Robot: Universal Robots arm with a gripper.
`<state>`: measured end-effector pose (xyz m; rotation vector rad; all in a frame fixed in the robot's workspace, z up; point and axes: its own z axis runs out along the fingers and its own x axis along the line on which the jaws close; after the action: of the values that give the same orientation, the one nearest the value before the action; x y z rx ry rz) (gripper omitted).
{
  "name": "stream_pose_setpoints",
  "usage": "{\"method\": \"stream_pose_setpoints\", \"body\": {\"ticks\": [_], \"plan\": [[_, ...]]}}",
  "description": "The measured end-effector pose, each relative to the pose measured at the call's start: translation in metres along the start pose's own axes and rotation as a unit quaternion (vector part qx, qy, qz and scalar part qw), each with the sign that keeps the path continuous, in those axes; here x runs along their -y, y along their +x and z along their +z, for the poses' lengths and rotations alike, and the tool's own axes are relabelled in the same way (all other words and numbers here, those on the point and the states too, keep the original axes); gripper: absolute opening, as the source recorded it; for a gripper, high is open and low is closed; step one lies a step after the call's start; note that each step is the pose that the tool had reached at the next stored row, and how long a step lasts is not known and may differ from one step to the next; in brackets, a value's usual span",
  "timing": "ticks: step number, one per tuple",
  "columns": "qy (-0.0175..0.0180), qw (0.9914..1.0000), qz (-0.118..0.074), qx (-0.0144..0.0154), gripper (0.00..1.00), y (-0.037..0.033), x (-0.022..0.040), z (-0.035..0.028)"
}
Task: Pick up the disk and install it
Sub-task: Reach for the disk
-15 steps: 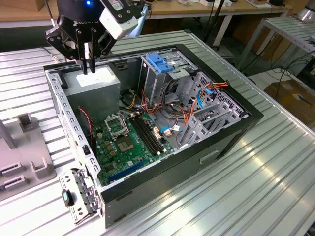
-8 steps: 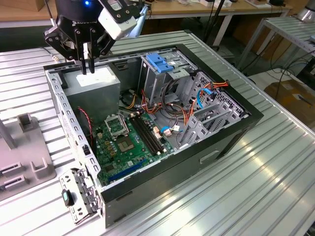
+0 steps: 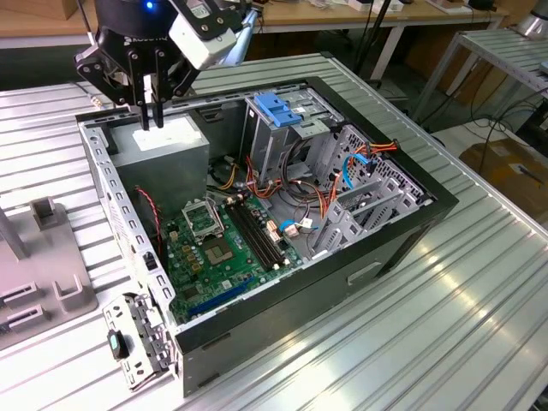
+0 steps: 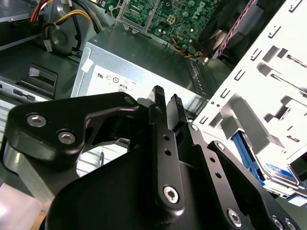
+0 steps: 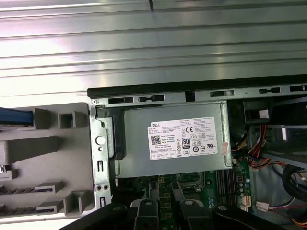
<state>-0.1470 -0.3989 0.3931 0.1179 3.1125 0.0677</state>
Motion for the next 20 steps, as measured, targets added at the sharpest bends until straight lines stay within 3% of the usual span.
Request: {"method": "stream_pose_setpoints", "body": {"ticks": [11, 20], "plan": [[0.0, 1.0, 0.0, 0.0, 0.24, 0.0004, 0.0, 0.0], [0.0, 1.0, 0.0, 0.0, 0.24, 0.0063, 0.0005, -0.0001]]}}
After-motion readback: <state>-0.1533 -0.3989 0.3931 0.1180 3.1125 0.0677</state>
